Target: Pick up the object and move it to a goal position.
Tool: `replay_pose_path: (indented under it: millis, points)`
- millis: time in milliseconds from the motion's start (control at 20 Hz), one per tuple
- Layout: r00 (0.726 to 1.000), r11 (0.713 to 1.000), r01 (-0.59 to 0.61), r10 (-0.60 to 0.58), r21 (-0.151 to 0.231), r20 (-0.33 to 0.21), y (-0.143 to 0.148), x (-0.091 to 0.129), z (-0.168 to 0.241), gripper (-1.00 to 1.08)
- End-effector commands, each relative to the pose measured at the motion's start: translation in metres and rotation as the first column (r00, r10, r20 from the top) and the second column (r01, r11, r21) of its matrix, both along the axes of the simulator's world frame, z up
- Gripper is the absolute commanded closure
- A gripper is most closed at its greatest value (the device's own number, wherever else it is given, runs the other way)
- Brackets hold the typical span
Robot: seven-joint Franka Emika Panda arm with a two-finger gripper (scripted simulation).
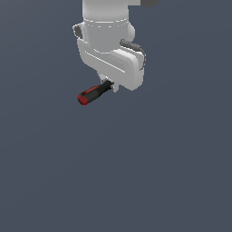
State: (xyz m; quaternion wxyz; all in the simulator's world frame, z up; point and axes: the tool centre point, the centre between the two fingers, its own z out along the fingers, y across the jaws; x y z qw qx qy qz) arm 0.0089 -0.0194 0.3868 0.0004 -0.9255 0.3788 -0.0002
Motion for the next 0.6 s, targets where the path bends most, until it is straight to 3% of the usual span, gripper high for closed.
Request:
replay_pose_path:
  millis: [0, 550]
  points:
    - [1.0, 1.0, 0.0, 0.0, 0.0, -0.001, -0.003, -0.004, 0.019, 1.08]
    - [1.0, 1.0, -0.001, 0.001, -0.001, -0.001, -0.008, -0.009, 0.054, 1.08]
